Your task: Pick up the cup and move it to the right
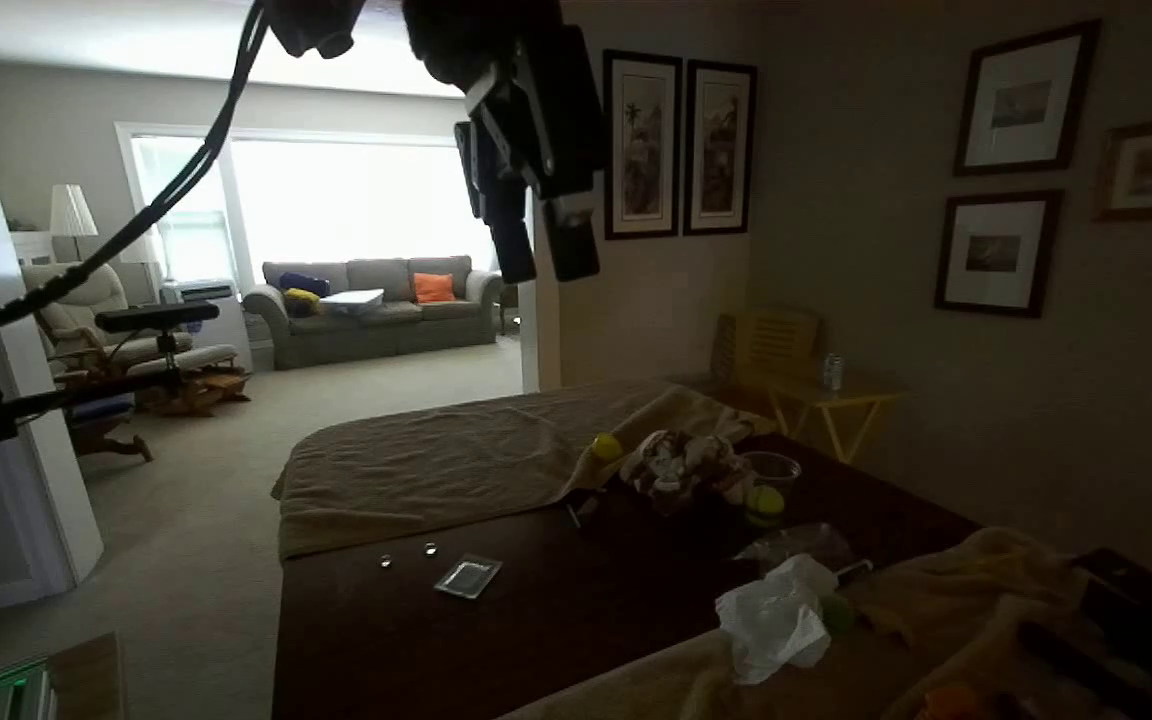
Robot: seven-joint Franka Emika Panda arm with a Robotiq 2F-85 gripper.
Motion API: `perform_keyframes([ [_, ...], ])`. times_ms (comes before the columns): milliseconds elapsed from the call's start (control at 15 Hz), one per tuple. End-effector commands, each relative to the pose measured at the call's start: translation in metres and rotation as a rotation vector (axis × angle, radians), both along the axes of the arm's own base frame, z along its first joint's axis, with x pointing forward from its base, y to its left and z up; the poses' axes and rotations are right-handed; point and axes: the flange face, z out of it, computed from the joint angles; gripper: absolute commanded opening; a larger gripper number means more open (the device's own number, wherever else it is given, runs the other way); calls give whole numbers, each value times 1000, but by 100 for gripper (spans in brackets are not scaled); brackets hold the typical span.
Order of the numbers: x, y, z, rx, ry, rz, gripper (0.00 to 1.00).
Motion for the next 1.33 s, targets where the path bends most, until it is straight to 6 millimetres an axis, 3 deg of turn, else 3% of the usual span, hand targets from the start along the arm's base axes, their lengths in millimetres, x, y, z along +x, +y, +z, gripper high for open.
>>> perform_keyframes([
  [0, 0, 0, 1, 1, 1, 0, 100],
  [600, 12, 3, -15, 21, -30, 164, 100],
  [1267, 52, 1, -78, -6, -53, 318, 100],
])
